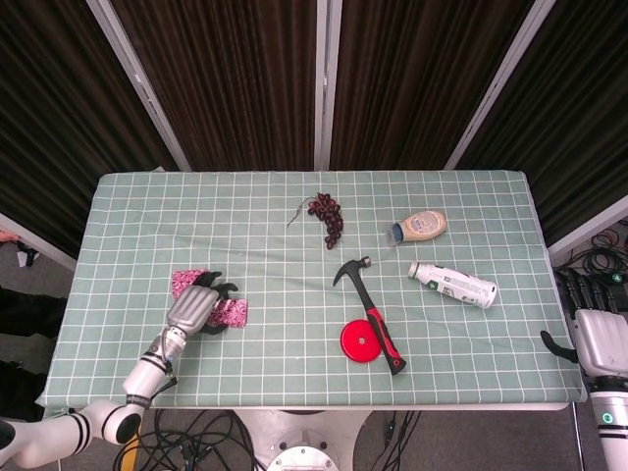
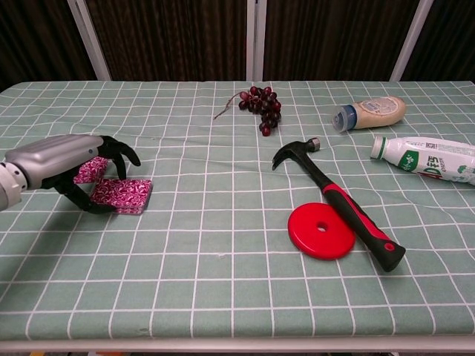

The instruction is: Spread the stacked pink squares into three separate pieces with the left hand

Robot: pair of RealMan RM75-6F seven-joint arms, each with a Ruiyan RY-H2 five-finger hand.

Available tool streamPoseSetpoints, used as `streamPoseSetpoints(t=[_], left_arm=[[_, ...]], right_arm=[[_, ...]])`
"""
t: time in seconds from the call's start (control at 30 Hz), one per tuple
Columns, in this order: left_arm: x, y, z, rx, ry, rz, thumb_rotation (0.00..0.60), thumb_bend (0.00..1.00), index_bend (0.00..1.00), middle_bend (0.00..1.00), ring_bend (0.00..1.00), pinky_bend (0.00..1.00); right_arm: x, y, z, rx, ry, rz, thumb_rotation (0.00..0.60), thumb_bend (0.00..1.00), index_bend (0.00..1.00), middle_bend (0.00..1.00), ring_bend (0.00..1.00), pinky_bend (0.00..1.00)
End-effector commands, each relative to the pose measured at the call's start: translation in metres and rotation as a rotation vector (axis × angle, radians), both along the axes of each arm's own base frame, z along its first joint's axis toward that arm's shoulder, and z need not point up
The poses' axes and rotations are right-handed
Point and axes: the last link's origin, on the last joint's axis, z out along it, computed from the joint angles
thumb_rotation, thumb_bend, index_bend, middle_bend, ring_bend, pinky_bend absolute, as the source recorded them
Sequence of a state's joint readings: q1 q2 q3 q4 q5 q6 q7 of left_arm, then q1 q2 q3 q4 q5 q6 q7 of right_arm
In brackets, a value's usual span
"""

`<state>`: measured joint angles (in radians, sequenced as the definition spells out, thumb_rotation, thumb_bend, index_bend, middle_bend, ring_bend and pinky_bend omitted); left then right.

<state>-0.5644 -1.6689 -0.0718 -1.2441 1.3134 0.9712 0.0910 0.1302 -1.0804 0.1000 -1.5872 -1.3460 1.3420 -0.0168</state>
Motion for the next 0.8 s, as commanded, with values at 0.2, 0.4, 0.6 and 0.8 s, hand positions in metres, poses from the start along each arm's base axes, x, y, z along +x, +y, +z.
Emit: streamPoseSetpoints(t=[0.2, 0.4, 0.6, 0.8], left_arm=[[-0.002, 0.0, 0.003, 0.01, -0.029, 0.009, 0.6, 0.25, 0.26, 0.41, 0.09, 0.1], [-0.003, 0.0, 0.005, 0.011, -0.053, 0.022, 0.6, 0.25, 0.27, 0.41, 0.09, 0.1], [0.004, 0.006, 0.005, 0.01, -0.057, 0.006, 0.6, 0.25, 0.27, 0.41, 0.09, 0.1], [0.025, 0.024, 0.002, 0.005, -0.07, -0.015, 0.6, 0.25, 0.27, 0.41, 0.09, 0.1]], right_arm=[[-0.001, -0.001, 0.0, 0.001, 0.0, -0.003, 0.6, 0.16, 0.0, 0.0, 0.0, 0.0], [-0.001, -0.001, -0.001, 0.004, 0.001, -0.004, 0.6, 0.17, 0.0, 0.0, 0.0, 0.0], [0.001, -0.001, -0.001, 0.004, 0.001, 0.0, 0.6, 0.16, 0.0, 0.0, 0.0, 0.0], [0.0, -0.001, 0.0, 0.0, -0.002, -0.004, 0.6, 0.16, 0.0, 0.0, 0.0, 0.0]])
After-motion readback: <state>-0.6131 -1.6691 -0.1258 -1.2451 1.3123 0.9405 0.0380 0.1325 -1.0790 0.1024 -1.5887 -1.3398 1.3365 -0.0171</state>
